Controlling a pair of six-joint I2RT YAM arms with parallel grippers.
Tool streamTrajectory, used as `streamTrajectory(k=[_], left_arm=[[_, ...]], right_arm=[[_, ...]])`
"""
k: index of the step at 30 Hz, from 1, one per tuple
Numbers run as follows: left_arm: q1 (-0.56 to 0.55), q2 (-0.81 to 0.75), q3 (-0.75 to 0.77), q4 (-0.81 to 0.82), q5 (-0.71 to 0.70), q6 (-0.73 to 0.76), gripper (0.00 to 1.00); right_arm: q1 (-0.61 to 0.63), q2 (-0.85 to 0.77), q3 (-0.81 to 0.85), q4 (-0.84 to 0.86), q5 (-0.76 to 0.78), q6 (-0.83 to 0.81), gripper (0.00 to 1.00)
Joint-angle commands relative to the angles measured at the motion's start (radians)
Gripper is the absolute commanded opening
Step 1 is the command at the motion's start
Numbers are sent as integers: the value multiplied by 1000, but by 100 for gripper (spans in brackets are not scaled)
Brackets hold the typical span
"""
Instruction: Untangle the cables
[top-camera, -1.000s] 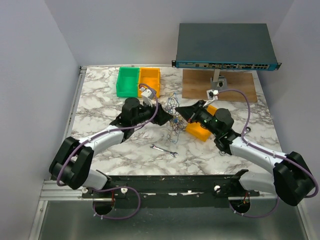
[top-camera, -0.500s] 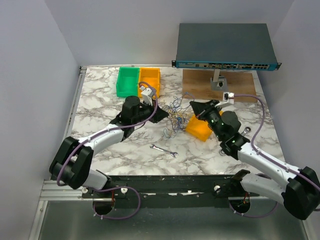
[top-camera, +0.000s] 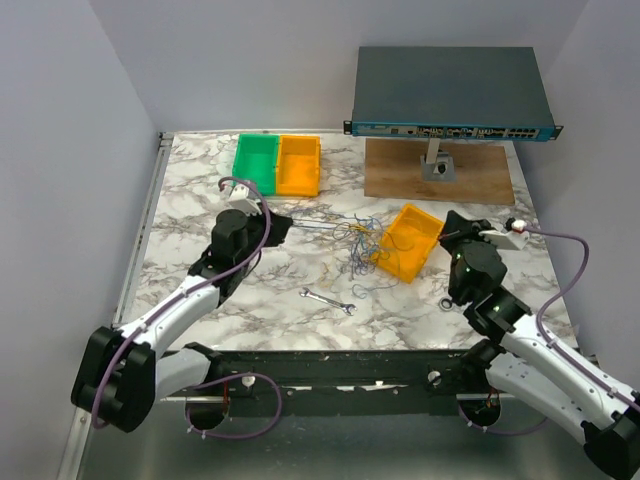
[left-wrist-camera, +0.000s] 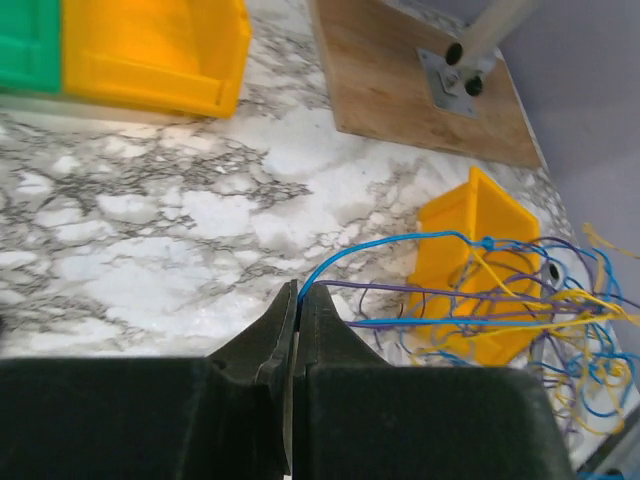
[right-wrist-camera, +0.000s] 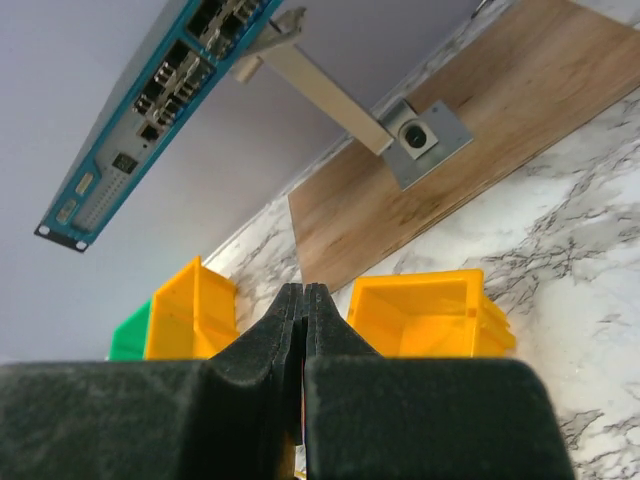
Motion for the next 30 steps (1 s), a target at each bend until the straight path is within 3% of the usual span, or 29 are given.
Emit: streamTrajectory(k=[1, 5, 8, 10, 13, 16, 18, 24, 30], left_arm=[[24, -77, -34, -133, -384, -35, 0], [25, -95, -36, -133, -387, -38, 0], [23, -88, -51, -7, -155, 51, 0], [6, -89, -88, 170, 43, 93, 0], [-40, -90, -101, 252, 122, 135, 0], [-51, -82, -82, 258, 184, 157, 0], [-53, -78, -89, 296, 226, 156, 0], [-56, -54, -67, 275, 233, 153, 0], [-54, -20, -10, 108, 82, 143, 0]], right_arm=[[-15, -47, 1, -50, 173, -69, 1], [-14, -25, 38, -53, 2, -144, 1], [-15, 6, 69, -21, -380, -287, 1], [-14, 38, 68, 48, -690, -368, 11], [-15, 92, 76, 101, -950, -361, 21], [-14, 143, 81, 107, -1021, -354, 57], [-14, 179, 79, 113, -1057, -361, 67], [-13, 332, 140, 28, -1085, -374, 70], [-12, 395, 184, -121, -875, -330, 88]])
